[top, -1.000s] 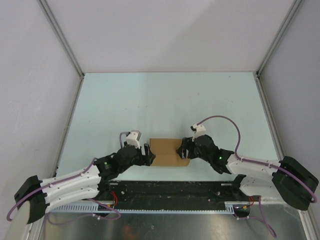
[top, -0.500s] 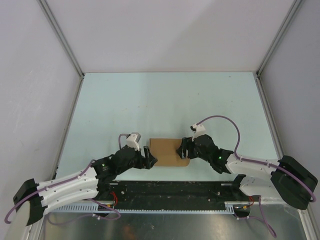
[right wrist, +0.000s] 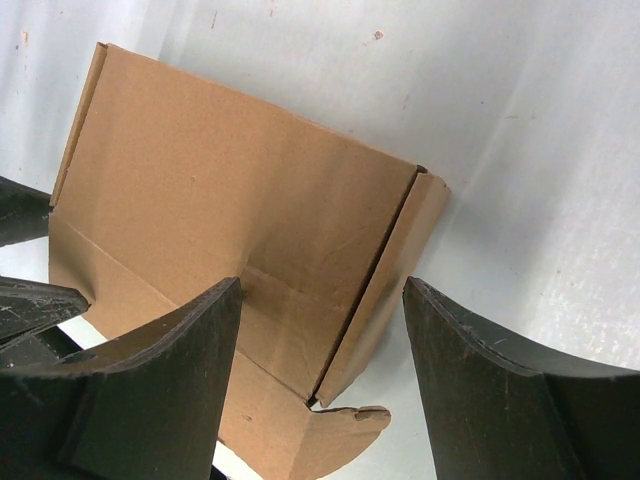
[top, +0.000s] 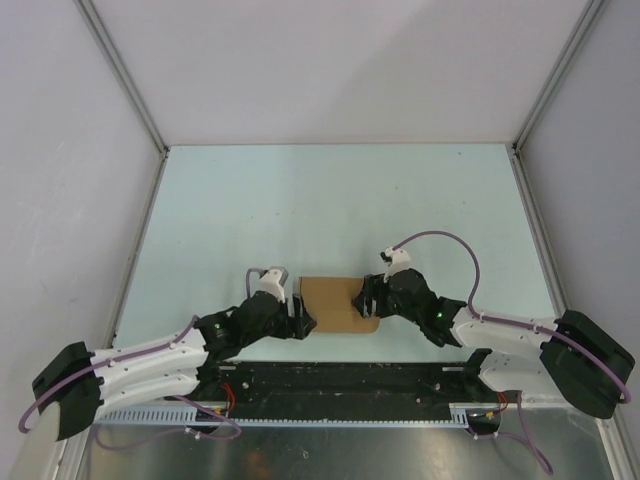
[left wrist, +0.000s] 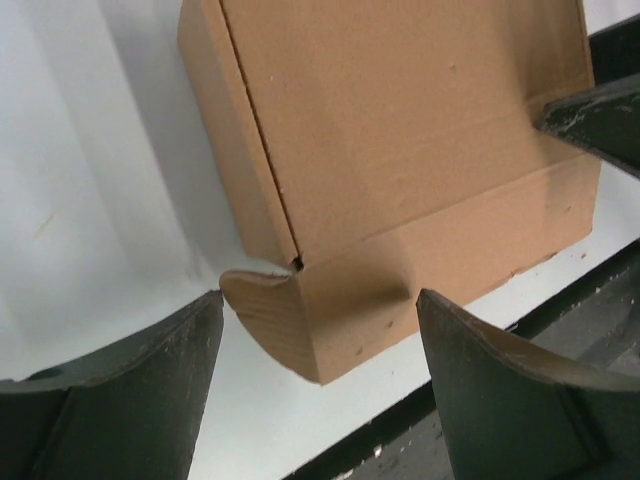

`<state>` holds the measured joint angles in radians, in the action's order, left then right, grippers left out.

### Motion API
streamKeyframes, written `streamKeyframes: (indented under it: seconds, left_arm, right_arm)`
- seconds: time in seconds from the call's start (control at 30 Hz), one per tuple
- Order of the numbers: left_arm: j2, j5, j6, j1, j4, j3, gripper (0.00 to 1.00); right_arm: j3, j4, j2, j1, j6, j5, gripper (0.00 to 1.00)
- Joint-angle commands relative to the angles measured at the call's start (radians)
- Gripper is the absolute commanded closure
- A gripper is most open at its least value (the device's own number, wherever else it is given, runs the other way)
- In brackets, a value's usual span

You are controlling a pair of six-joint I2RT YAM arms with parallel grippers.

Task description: Fold the paper box

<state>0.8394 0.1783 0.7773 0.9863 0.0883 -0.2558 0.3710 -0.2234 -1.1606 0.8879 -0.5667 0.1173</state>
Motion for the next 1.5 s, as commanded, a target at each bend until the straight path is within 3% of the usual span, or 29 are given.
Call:
streamKeyframes:
  seconds: [0.0,0.5,1.47]
  left_arm:
    - [0.021,-0.019,-0.012,0.005,-0.085,-0.013,0.17]
    - [0.04,-0.083,-0.019,0.005,-0.176,-0.007,0.18]
    - [0.033,-0.079,-0.021,0.005,-0.185,0.012,0.52]
  right_arm:
    - [0.016,-0.04,-0.005,-0.003,0.011,-0.001,0.29]
    - [0.016,-0.039,-0.004,-0.001,0.013,-0.005,0.29]
    - [0.016,-0.042,-0.008,-0.004,0.011,-0.01,0.29]
